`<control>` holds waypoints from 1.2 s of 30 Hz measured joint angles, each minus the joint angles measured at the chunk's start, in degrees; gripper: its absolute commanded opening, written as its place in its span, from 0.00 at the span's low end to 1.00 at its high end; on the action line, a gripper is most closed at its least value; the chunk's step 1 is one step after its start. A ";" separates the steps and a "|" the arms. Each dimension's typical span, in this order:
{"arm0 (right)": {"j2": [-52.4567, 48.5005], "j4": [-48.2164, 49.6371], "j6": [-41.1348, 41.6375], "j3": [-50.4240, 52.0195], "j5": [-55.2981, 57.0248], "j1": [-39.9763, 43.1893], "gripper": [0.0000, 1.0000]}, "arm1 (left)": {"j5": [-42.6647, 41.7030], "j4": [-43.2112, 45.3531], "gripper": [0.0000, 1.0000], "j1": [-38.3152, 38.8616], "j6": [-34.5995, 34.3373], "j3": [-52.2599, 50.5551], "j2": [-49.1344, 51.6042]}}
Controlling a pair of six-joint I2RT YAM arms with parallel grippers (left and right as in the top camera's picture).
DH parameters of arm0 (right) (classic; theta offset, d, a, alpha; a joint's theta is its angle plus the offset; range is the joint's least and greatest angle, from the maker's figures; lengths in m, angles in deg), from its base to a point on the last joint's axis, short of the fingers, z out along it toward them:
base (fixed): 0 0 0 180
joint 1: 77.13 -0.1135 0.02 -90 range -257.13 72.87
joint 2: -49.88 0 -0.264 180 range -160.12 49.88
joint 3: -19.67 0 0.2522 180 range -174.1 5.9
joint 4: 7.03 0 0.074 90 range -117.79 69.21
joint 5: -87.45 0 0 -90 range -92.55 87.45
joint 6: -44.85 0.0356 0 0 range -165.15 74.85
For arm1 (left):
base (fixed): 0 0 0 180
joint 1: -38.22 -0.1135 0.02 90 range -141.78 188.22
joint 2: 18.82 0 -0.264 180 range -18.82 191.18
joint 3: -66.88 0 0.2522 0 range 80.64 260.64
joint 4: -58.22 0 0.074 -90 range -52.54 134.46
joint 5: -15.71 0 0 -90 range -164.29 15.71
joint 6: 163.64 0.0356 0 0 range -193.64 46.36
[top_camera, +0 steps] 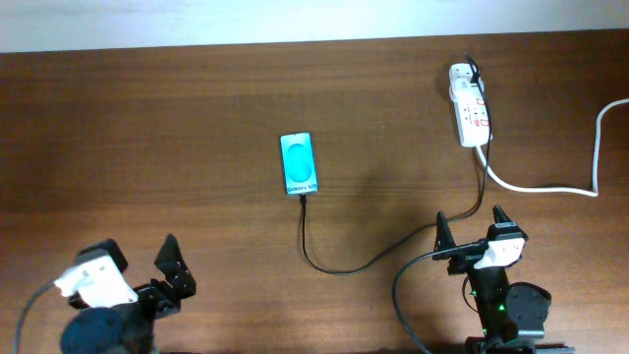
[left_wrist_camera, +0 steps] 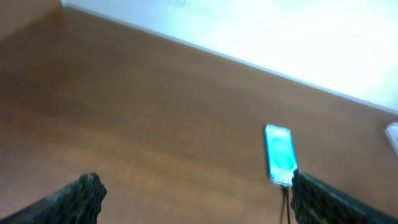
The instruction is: Plug charger to phone and switch on socket
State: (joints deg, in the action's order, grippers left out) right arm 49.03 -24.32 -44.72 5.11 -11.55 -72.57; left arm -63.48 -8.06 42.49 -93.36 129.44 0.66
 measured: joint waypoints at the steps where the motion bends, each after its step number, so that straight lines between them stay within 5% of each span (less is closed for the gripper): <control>1: 0.00 0.00 -0.02 0.00 -0.02 0.00 0.98 | -0.57 2.49 0.99 -0.48 0.04 -3.37 -2.29; 6: 0.00 -0.02 0.02 0.02 -0.02 0.00 0.98 | -6.38 24.83 0.99 -3.28 0.00 -25.42 -14.97; 13: 0.00 -0.02 -0.02 0.02 -0.02 0.00 0.98 | -8.98 52.22 0.99 -3.61 0.42 -45.86 -18.53; 22: 0.00 -0.02 0.00 0.02 -0.02 0.00 0.98 | -8.94 48.09 0.99 -3.61 8.28 -48.15 -18.64; 36: 0.00 0.00 0.00 0.02 -0.02 0.00 0.98 | -8.94 48.06 0.99 -3.61 10.56 -48.15 -18.64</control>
State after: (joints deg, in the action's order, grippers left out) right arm 49.03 -24.32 -44.72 5.13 -11.57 -72.57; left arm -72.42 40.01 38.89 -82.81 81.29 -17.98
